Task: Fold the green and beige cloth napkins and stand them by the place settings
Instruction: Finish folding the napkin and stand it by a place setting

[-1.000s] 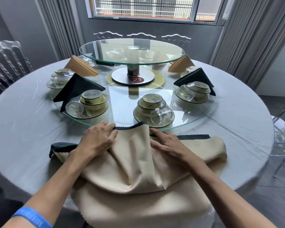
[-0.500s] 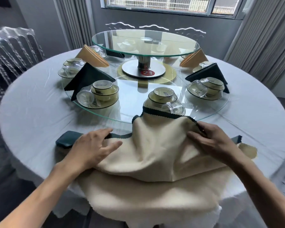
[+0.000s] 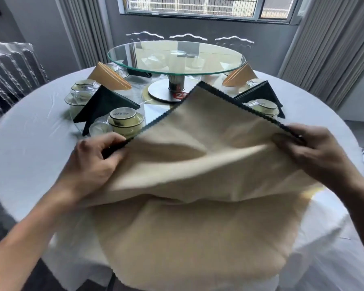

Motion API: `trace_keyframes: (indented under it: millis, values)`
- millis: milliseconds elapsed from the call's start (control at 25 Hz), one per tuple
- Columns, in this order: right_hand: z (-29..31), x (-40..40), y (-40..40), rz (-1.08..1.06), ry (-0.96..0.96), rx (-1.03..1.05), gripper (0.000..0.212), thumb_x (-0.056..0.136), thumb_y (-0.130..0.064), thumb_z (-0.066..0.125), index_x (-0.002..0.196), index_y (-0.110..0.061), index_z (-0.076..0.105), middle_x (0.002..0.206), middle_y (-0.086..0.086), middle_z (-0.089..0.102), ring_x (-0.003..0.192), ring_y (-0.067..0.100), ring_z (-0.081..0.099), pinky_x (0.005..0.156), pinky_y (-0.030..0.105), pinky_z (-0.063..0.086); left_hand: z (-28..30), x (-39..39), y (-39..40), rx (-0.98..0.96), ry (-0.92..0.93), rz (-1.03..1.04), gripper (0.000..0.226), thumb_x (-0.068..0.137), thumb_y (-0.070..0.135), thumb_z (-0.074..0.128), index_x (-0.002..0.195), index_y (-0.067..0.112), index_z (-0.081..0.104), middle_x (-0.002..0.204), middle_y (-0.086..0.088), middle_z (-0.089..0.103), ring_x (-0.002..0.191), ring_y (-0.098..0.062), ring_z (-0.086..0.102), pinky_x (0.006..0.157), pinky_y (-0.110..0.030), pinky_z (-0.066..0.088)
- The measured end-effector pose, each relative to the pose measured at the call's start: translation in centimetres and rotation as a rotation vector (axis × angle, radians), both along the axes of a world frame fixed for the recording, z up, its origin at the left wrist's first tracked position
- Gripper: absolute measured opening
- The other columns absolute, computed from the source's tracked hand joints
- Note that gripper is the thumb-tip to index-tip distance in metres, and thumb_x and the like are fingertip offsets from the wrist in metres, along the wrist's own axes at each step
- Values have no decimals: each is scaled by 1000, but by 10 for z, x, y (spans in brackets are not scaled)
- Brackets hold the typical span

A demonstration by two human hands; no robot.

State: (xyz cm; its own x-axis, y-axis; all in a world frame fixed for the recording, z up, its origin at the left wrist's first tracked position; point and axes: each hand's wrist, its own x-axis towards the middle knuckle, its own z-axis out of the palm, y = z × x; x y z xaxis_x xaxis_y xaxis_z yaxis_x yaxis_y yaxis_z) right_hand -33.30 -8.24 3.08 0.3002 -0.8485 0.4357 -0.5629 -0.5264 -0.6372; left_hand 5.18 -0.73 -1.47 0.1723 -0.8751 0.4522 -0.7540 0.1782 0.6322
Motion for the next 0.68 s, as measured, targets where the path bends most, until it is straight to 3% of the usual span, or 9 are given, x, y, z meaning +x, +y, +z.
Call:
trace_keyframes:
  millis: [80, 160, 200, 320, 440, 560, 680]
  values:
    - [25, 13, -43, -104, 22, -55, 19, 91, -7, 60, 75, 3, 56, 68, -6, 43, 60, 2, 39, 54, 22, 33, 38, 3, -38, -73, 5, 15, 5, 90, 21, 70, 93, 19, 73, 85, 6, 73, 78, -8, 65, 71, -26, 51]
    - [41, 26, -102, -227, 99, -38, 16, 89, -15, 58, 91, 0, 65, 78, 5, 58, 72, 14, 55, 65, 28, 42, 62, 10, -90, -91, -29, 75, 11, 90, 25, 70, 96, 17, 73, 91, -3, 74, 85, -15, 67, 77, -32, 53]
    - [46, 33, -126, -331, 172, -13, 21, 89, -19, 57, 102, -7, 67, 92, 10, 67, 87, 24, 62, 75, 32, 47, 68, 15, -115, -68, -74, 138, 14, 89, 25, 68, 100, 18, 73, 96, -8, 74, 91, -21, 68, 80, -35, 54]
    - [36, 63, -147, -602, 398, -29, 39, 88, -18, 53, 127, -15, 53, 126, 17, 57, 119, 39, 50, 97, 45, 40, 56, 17, -155, 124, -236, 324, 36, 87, 24, 63, 123, 18, 63, 122, -14, 66, 111, -34, 61, 91, -41, 50]
    - [-7, 91, -104, -443, 387, -214, 41, 87, -17, 55, 127, -16, 55, 128, 13, 56, 115, 38, 48, 95, 45, 36, 17, 1, -122, 114, -363, 228, 51, 87, 27, 64, 136, 20, 53, 136, -9, 56, 122, -34, 52, 101, -45, 44]
    - [-76, 97, -30, -183, 324, -246, 31, 83, -23, 58, 113, -21, 64, 121, 1, 62, 108, 31, 54, 92, 42, 40, -36, -8, -40, 43, -287, 25, 31, 86, 31, 59, 114, 22, 68, 119, 4, 64, 107, -21, 60, 92, -38, 50]
    - [-129, 89, 26, -11, 300, -132, 28, 85, -30, 56, 111, -24, 65, 123, -6, 61, 111, 22, 55, 95, 40, 44, -78, -4, 46, 146, -274, -260, 21, 91, 39, 56, 100, 27, 71, 112, 16, 63, 102, -5, 60, 84, -32, 51]
